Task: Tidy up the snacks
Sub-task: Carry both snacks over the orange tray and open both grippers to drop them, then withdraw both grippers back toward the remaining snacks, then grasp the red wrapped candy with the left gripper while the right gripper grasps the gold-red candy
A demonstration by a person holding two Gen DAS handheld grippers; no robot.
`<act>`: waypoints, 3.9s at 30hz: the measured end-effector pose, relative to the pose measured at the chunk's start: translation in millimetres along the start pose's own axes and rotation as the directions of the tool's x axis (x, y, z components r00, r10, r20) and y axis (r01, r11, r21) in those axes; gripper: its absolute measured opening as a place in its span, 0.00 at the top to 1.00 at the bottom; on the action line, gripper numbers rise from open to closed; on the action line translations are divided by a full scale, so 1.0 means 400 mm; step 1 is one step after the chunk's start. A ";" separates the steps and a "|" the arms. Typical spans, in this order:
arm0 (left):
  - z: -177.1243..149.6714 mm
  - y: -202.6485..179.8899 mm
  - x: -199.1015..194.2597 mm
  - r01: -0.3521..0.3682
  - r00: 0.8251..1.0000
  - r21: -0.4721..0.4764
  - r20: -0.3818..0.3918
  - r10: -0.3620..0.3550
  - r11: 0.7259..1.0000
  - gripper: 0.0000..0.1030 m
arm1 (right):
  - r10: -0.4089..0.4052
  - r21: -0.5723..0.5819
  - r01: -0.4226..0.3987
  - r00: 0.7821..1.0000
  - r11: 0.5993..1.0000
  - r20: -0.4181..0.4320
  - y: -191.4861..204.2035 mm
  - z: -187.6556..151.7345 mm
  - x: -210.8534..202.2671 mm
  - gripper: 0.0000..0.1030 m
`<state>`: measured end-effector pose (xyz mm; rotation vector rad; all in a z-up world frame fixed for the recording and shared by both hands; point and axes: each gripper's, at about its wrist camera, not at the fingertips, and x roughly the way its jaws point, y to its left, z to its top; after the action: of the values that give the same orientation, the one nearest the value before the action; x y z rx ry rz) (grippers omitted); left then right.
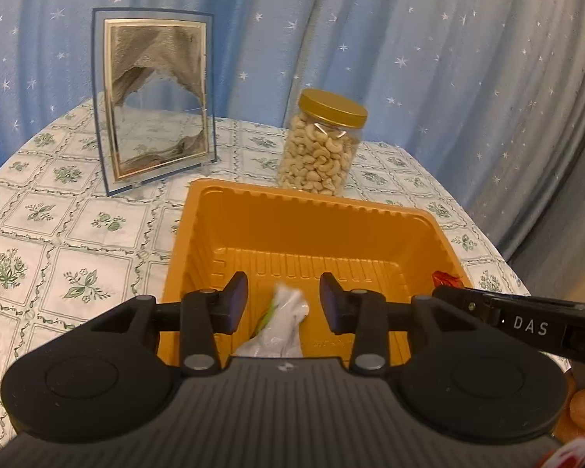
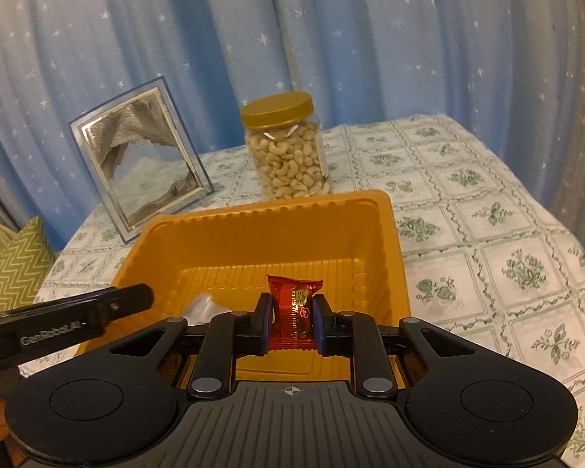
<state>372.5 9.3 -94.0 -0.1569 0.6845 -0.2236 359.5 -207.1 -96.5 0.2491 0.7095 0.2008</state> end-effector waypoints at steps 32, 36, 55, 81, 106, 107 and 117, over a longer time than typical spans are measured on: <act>-0.112 -0.060 -0.273 -0.055 0.998 0.053 0.023 0.053 0.997 0.33 | -0.073 0.005 0.073 0.996 0.997 0.052 0.035 -0.100 -0.226 0.34; -0.168 -0.078 -0.351 -0.068 0.998 0.066 0.010 0.067 0.995 0.32 | -0.082 -0.007 0.082 0.996 0.997 0.027 0.050 -0.156 -0.290 0.34; -0.349 -0.100 -0.637 -0.123 0.992 0.027 -0.005 0.123 0.992 0.29 | -0.084 -0.006 0.084 0.994 0.996 -0.066 0.133 -0.394 -0.550 0.34; -0.394 -0.110 -0.713 -0.138 0.990 0.030 -0.014 0.138 0.990 0.27 | -0.111 -0.046 0.107 0.991 0.993 -0.075 0.154 -0.446 -0.620 0.34; -0.454 -0.103 -0.610 -0.121 0.988 0.050 -0.085 0.125 0.991 0.26 | -0.141 0.043 0.143 0.989 0.989 -0.036 0.051 -0.497 -0.567 0.34; -0.457 -0.103 -0.602 -0.118 0.988 0.049 -0.090 0.122 0.992 0.26 | -0.142 0.043 0.143 0.989 0.989 -0.035 0.046 -0.500 -0.562 0.34; -0.483 -0.125 -0.514 -0.046 0.992 0.100 -0.110 0.057 0.994 0.31 | -0.141 0.027 0.142 0.989 0.990 -0.039 0.015 -0.521 -0.514 0.34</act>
<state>86.3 -0.1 -105.9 -0.0336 0.7875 -0.2167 67.9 -223.1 -120.5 0.2229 0.7640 0.0601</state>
